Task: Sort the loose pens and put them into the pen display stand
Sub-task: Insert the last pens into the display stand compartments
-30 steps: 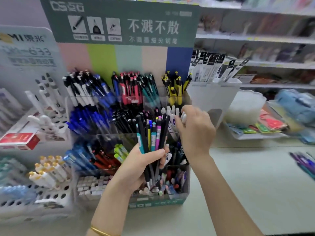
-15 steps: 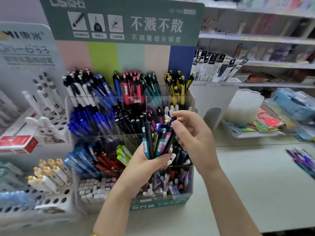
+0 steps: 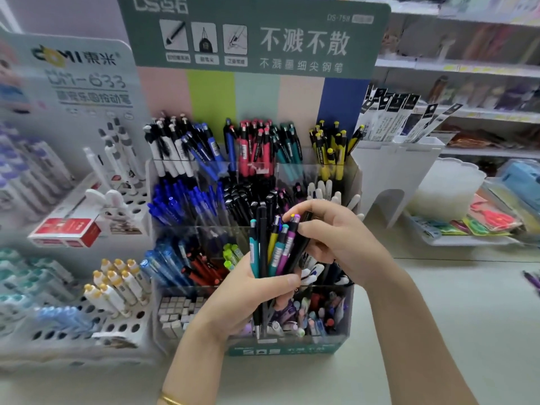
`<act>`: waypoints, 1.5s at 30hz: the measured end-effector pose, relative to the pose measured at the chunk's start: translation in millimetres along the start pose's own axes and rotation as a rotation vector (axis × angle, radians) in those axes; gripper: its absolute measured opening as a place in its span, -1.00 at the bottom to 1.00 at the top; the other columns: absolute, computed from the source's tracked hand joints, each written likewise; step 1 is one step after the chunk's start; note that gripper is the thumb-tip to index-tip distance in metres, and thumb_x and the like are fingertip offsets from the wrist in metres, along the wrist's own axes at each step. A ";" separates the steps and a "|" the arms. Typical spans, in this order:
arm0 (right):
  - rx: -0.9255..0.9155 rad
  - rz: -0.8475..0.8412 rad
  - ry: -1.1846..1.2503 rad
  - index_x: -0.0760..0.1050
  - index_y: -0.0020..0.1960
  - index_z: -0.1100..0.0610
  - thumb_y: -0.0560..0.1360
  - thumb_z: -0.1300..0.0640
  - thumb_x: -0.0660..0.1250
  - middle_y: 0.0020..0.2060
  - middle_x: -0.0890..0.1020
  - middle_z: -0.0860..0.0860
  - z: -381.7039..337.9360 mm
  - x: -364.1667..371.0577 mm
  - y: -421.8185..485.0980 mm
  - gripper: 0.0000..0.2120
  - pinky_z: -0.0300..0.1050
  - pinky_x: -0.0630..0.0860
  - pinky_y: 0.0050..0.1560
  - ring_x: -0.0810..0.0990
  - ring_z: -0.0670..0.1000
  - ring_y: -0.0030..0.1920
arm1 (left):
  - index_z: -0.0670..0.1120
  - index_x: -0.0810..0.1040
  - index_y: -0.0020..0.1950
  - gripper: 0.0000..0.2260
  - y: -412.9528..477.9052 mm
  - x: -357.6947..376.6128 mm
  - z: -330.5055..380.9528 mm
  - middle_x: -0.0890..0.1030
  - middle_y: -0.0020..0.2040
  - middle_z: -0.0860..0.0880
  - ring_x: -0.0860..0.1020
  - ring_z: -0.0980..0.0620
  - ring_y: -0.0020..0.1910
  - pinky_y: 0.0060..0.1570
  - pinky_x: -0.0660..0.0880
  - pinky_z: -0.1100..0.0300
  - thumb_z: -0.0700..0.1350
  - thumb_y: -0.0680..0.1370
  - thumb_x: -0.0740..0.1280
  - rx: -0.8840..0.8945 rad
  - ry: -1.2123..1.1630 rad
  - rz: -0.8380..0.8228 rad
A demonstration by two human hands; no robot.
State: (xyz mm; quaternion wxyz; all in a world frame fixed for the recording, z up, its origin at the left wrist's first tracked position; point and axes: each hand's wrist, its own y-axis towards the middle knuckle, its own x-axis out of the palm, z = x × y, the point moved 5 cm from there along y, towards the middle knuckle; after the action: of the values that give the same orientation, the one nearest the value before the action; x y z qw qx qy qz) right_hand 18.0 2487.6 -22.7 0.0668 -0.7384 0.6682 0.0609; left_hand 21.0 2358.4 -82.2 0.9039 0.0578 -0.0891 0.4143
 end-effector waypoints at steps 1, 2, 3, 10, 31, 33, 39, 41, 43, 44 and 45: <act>-0.004 -0.004 -0.021 0.54 -0.07 0.15 0.54 0.33 0.22 -0.37 0.46 0.07 -1.5 1.2 2.2 -0.84 -0.34 0.24 -0.54 0.35 -0.11 -0.50 | -0.32 0.43 0.02 -0.69 -1.2 -1.2 -0.1 0.38 -0.26 -0.23 0.37 -0.01 -0.41 -0.37 0.39 0.20 -0.17 0.42 0.43 -0.009 -0.014 -0.001; -0.017 -0.004 -0.025 0.53 -0.09 0.17 0.54 0.33 0.25 -0.36 0.48 0.03 -4.0 2.8 3.6 -0.87 -0.35 0.27 -0.53 0.38 -0.14 -0.49 | -0.30 0.44 0.01 -0.69 -2.4 -1.5 0.2 0.38 -0.25 -0.23 0.38 -0.01 -0.41 -0.38 0.39 0.20 -0.16 0.40 0.44 -0.018 -0.045 -0.007; -0.032 0.008 -0.018 0.52 -0.09 0.20 0.54 0.34 0.26 -0.35 0.51 0.01 -5.7 4.0 4.7 -0.90 -0.38 0.30 -0.51 0.42 -0.17 -0.48 | -0.25 0.46 0.01 -0.70 -3.1 -1.4 0.8 0.40 -0.25 -0.22 0.38 0.00 -0.41 -0.39 0.39 0.21 -0.15 0.39 0.44 -0.027 -0.090 -0.017; -0.150 0.361 0.079 0.49 -0.03 0.10 0.57 0.19 0.27 -0.22 0.58 -0.01 -15.7 -19.7 8.4 -0.96 -0.31 0.42 -0.30 0.52 -0.12 -0.26 | -0.21 0.48 -0.01 -0.74 -4.6 -8.0 0.8 0.47 -0.26 -0.13 0.41 0.04 -0.42 -0.41 0.40 0.23 -0.15 0.38 0.44 -0.109 -0.050 -0.027; -0.107 0.174 -0.376 0.58 0.08 0.04 0.52 0.19 0.35 -0.53 0.53 -0.16 -12.0 -12.3 -15.5 -0.83 -0.35 0.40 -0.40 0.45 -0.18 -0.51 | -0.15 0.45 -0.04 -0.91 18.2 3.5 8.7 0.41 -0.43 -0.09 0.35 -0.02 -0.44 -0.37 0.37 0.22 -0.28 0.52 0.33 -0.087 0.335 0.040; -0.117 0.184 -0.314 0.58 0.00 0.08 0.51 0.22 0.36 -0.56 0.51 -0.13 -13.3 -11.7 -15.1 -0.90 -0.36 0.38 -0.45 0.42 -0.17 -0.55 | -0.18 0.44 0.00 -0.89 18.7 5.3 10.8 0.41 -0.42 -0.09 0.35 -0.03 -0.43 -0.36 0.38 0.19 -0.27 0.52 0.33 -0.074 0.334 0.020; -0.100 0.149 -0.195 0.58 -0.02 0.10 0.53 0.21 0.35 -0.58 0.49 -0.09 -17.1 -17.0 -11.4 -0.93 -0.33 0.39 -0.47 0.39 -0.16 -0.56 | -0.18 0.45 -0.05 -0.95 20.7 9.1 15.4 0.41 -0.45 -0.12 0.33 -0.06 -0.43 -0.31 0.39 0.18 -0.29 0.54 0.29 -0.046 0.334 -0.010; -0.112 0.122 -0.196 0.59 -0.02 0.10 0.52 0.21 0.35 -0.58 0.48 -0.10 -16.9 -15.6 -9.9 -0.93 -0.32 0.41 -0.46 0.40 -0.15 -0.55 | -0.24 0.43 0.00 -0.92 21.6 7.6 14.6 0.41 -0.45 -0.11 0.33 -0.05 -0.44 -0.33 0.39 0.21 -0.29 0.54 0.29 -0.058 0.338 -0.020; -0.150 0.170 -0.158 0.58 -0.06 0.17 0.52 0.24 0.35 -0.58 0.47 -0.09 -18.1 -18.0 -8.7 -0.96 -0.35 0.39 -0.46 0.39 -0.15 -0.55 | -0.23 0.41 -0.01 -0.89 22.4 8.8 15.0 0.41 -0.45 -0.10 0.33 -0.04 -0.43 -0.34 0.39 0.23 -0.27 0.52 0.31 -0.076 0.319 -0.032; -0.165 0.213 -0.107 0.57 -0.07 0.21 0.52 0.25 0.35 -0.57 0.47 -0.07 -17.7 -21.5 -7.8 -0.96 -0.38 0.37 -0.48 0.39 -0.15 -0.56 | -0.22 0.40 -0.02 -0.87 23.1 9.3 15.2 0.40 -0.44 -0.09 0.32 -0.04 -0.43 -0.37 0.38 0.23 -0.25 0.50 0.33 -0.084 0.292 -0.035; -0.174 0.257 -0.035 0.56 -0.07 0.22 0.52 0.25 0.35 -0.55 0.46 -0.01 -17.3 -25.7 -7.4 -0.96 -0.38 0.35 -0.51 0.38 -0.13 -0.57 | -0.20 0.39 -0.03 -0.85 23.4 8.9 15.7 0.40 -0.44 -0.08 0.32 -0.03 -0.44 -0.39 0.37 0.23 -0.24 0.48 0.34 -0.097 0.263 -0.031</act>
State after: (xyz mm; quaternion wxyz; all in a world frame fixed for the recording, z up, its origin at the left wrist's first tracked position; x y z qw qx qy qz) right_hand 22.8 2510.4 -0.9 0.0060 -0.6487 0.7481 0.1394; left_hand 7.2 2377.3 -64.3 0.9157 -0.0392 0.0112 0.3997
